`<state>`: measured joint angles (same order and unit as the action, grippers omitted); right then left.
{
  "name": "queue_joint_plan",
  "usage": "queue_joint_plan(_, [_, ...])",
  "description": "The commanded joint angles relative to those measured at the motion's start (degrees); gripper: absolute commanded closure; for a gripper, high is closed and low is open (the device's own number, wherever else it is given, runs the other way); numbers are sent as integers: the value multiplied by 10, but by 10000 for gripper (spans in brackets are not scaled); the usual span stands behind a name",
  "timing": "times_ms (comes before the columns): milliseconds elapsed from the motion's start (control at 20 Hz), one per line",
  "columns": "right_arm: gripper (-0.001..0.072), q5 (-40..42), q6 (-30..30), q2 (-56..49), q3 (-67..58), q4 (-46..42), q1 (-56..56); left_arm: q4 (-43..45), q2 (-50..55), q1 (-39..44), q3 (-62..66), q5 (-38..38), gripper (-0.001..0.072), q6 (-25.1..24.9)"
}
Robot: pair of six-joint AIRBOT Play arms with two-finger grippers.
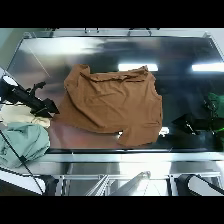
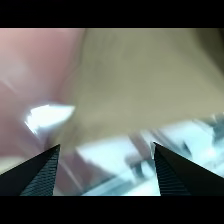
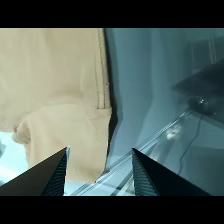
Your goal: Fold the shirts.
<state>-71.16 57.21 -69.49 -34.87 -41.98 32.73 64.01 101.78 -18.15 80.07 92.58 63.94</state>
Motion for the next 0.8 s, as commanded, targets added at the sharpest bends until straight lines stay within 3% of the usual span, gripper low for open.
queue_joint_plan(0, [267, 7, 5, 1, 1, 0, 0, -7, 2, -9, 38, 64, 80, -16])
queue_joint_plan(300, [267, 19, 33, 1, 1, -26, 0, -6, 17, -52, 40, -26, 81, -37])
queue_joint_plan(600, [267, 19, 37, 1, 2, -10, -1, -7, 104, -40, 41, -28, 81, -35])
queue_joint_plan(650, [267, 18, 37, 1, 2, -3, -1, -7, 113, -32, 42, -23, 138, -34])
queue_joint_plan(700, [267, 17, 37, 1, 2, 0, -1, -7, 119, -25, 50, -21, 269, -34])
queue_joint_plan(750, [266, 17, 37, 1, 2, 0, -1, -8, 126, -14, 59, -14, 283, -32])
